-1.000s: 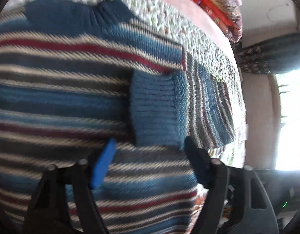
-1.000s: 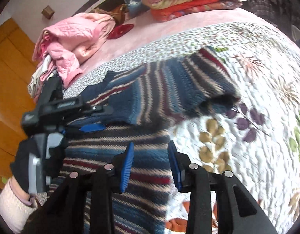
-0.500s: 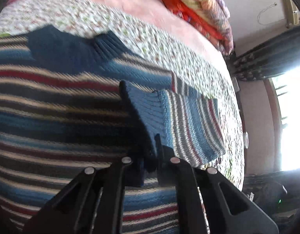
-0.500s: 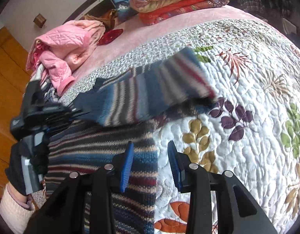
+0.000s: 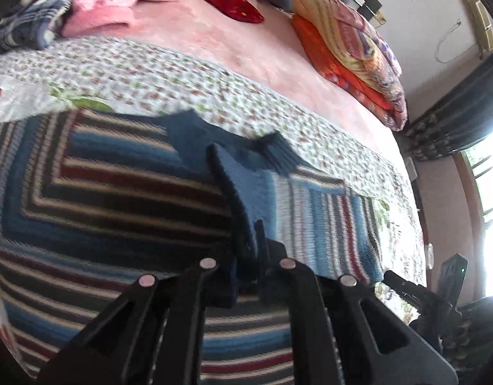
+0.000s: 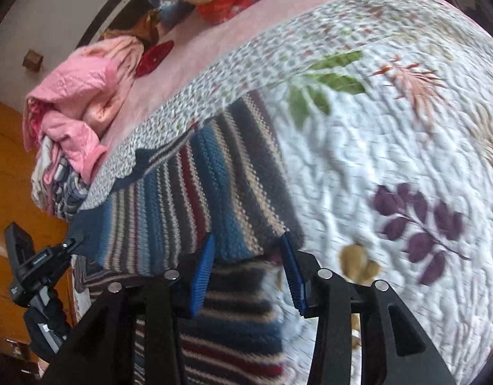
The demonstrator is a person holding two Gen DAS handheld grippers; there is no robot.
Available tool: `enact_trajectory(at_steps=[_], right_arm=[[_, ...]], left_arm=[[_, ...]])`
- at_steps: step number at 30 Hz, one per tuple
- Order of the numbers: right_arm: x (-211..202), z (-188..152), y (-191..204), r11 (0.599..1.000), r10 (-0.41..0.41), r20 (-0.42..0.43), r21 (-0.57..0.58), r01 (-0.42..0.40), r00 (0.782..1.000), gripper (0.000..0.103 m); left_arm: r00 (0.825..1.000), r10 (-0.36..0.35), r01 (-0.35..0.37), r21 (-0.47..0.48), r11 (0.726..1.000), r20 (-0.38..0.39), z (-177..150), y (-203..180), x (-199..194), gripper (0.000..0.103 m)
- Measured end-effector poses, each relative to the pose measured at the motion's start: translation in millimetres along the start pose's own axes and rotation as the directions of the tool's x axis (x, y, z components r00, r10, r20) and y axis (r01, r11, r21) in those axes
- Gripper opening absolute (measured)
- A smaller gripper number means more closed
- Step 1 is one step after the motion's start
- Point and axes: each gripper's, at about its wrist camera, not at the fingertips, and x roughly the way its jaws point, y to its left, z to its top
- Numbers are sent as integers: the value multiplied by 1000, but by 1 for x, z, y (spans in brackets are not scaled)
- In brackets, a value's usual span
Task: Fold small clothes
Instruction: 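Grasp the cuff of the other sleeve with the left tool, then fold the held sleeve across the sweater body and open the left tool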
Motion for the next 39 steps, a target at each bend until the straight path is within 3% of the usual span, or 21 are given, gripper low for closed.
enact_trajectory(at_steps=[5,11,18,21,22,25,28,31,36,39], right_arm=[[15,-5,18,999,-19,-9,-44,18,1000,44],[23,-17,26,995,-19,-31,-98,16,999,44],[31,-23,33,991,-61,-62,-125,53,996,44],[8,-22,54,983,-56,-12,-174,53,998,45],[-2,-21,63,980,-43,10,-193,44,999,46],[-12,-17,83,976,-1,49,-217,12,999,52],[8,-13,107,968,-13,23,-251,18,1000,53],[35,-15,113,966,-42,-23,-255,35,999,53],[71,-27,100,966,-109,-87,-245,84,990,53],[75,-35,94,963,-89,-65,-260,69,994,55]], left_arm=[[999,43,-44,-38,998,-25,5,34,11,7],[991,109,-116,-81,990,-83,-13,71,41,8],[989,131,-136,-61,989,-72,-15,74,35,19],[981,192,-192,-28,981,14,-11,63,4,22],[978,200,-199,-12,980,59,-9,56,-10,29],[979,168,-173,37,984,116,-6,29,-25,38],[992,101,-107,85,991,72,-7,4,-11,42],[992,127,-127,103,986,9,-14,-5,20,42],[984,163,-158,70,985,-72,-29,19,54,41],[990,134,-128,107,986,-54,-35,25,55,41]])
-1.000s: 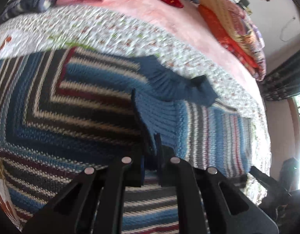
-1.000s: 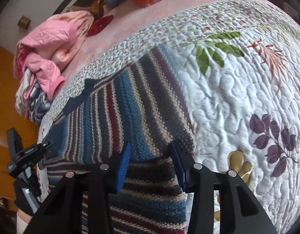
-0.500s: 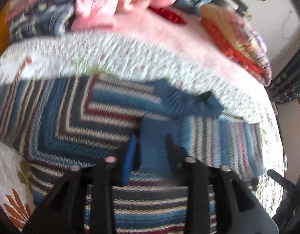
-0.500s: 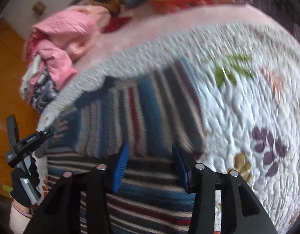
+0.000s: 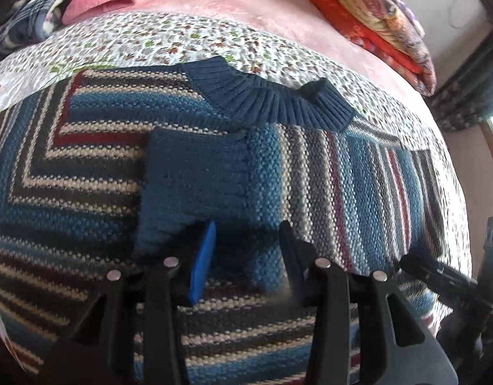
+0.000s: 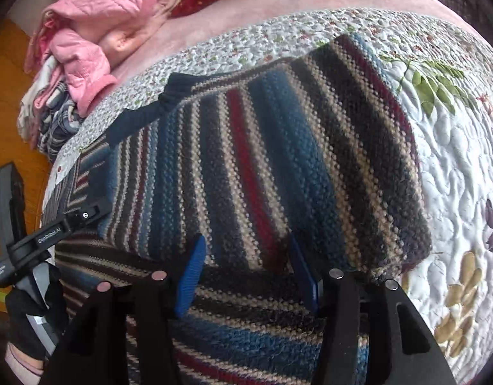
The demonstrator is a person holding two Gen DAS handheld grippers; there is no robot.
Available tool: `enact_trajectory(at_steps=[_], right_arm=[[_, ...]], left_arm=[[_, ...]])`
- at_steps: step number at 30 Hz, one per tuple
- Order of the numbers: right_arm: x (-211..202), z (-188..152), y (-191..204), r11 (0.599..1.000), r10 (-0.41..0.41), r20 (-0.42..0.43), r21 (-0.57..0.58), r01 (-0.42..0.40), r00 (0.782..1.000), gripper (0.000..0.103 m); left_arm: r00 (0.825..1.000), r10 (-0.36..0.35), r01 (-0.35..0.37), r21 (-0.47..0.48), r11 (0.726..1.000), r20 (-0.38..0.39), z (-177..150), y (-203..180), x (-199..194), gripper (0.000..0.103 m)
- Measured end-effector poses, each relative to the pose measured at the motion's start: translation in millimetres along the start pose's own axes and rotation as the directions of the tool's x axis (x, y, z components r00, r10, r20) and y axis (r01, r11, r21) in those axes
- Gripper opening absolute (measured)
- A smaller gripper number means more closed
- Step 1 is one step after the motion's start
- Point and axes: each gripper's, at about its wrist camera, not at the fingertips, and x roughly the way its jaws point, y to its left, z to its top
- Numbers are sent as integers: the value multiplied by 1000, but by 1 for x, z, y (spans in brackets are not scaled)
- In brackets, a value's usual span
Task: Fold small clothes
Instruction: 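Fold the held sleeve across the sweater body and open the left tool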
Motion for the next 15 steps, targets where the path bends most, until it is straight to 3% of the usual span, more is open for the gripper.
enact_trajectory(at_steps=[6,11,15], right_arm=[[2,-5,5,1000,-19,22,-21,19,1000,62],[10,-6,28,989,-105,24,-105,107,994,78],[5,0,36,988,-123,0,-92,123,992,79]], left_arm=[[1000,10,-10,22,1000,11,-4,-3,2,42],[999,-38,38,-4,999,3,0,5,6,42],[997,-72,70,-46,996,-22,3,14,-10,42]])
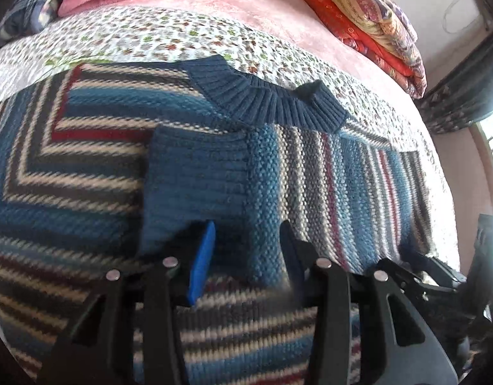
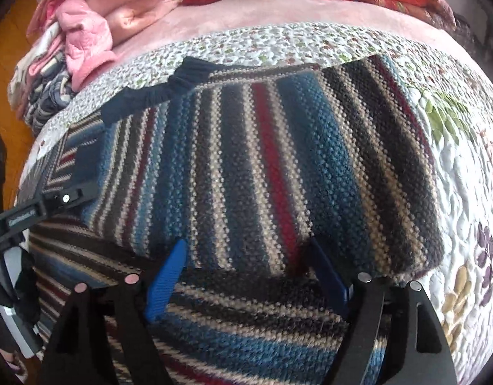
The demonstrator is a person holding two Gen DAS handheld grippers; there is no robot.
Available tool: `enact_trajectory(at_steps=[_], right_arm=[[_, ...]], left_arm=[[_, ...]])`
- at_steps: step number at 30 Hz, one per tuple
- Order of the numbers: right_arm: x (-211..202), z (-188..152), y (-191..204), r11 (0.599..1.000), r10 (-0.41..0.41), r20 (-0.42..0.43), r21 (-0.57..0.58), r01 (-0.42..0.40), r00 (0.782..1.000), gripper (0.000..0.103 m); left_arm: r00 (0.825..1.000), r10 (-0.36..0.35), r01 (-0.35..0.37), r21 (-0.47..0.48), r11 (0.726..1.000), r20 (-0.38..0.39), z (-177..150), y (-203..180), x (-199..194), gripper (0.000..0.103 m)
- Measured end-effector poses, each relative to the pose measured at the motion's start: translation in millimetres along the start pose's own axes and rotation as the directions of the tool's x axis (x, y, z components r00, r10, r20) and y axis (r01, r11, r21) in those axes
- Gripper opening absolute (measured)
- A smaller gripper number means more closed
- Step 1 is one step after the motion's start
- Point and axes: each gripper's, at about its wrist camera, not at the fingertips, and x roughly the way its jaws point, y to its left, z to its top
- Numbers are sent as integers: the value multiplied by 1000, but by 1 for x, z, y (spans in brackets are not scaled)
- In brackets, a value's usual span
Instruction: Fold small clothes
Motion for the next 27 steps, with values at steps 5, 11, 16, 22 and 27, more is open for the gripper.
enact_trajectory(at_steps=[5,11,16,22,27], right_arm=[[-34,-4,3,990,126,49,57,-129,991,79],[-41,-11,27,987,157,40,24,-158,987,79],[-37,-18,57,989,144,38,-47,-142,989,79],[-28,-25,78,987,135,23,-96,-132,991,79],[-19,-28,79,987,129,14,-100,-127,992,79]], left_arm=[[996,5,-4,-10,1000,89,-10,33,-57,52],[983,135,-112,-184,977,123,-38,141,-110,54],[963,242,-182,-381,907,116,-60,245,-149,54],[947,274,-121,-609,784,165,-66,354,-181,52],[945,239,-11,-708,706,224,-62,415,-183,48]])
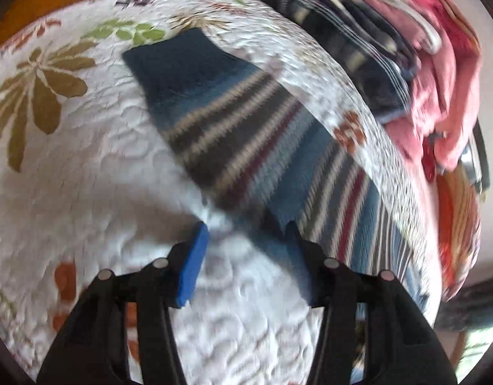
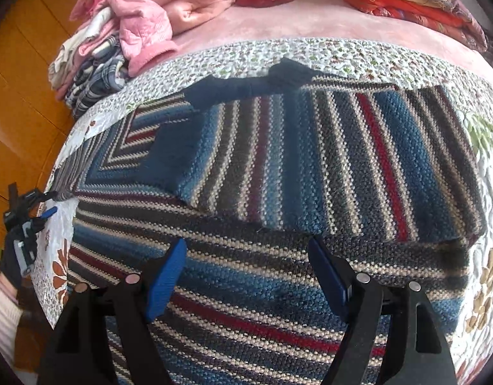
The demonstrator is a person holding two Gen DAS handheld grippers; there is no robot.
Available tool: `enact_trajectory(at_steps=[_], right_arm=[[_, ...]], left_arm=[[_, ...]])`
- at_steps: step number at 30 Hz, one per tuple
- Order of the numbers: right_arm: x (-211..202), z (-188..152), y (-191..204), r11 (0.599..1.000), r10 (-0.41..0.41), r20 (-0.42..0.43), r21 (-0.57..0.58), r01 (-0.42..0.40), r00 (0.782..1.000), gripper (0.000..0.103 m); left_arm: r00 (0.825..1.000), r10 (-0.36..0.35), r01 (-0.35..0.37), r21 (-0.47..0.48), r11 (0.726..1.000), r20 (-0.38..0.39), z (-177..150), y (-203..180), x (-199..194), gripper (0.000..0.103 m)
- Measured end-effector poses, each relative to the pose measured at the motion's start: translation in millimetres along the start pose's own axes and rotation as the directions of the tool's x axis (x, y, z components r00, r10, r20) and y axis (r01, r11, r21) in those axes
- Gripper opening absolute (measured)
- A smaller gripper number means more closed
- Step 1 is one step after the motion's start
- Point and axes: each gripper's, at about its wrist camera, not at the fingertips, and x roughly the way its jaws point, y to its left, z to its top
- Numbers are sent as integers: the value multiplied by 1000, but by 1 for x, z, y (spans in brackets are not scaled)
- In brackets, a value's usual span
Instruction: Fold small clothes
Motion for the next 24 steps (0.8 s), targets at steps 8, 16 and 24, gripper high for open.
enact_trajectory(at_steps=[8,16,24], right_arm=[[16,-5,-1,1000,7,-14,17,-7,1000,79],[26,-10,-4,1000,4,-27,25,-4,1000,78],[16,-14,-7,1000,-1,-18,25,1,1000,78]], left_arm=[[998,16,-18,33,999,54,24,-17,21,48],[991,98,-107,97,990,88,32,-29,29,28],[985,110,-131,161,978,132,21,-52,13,10]])
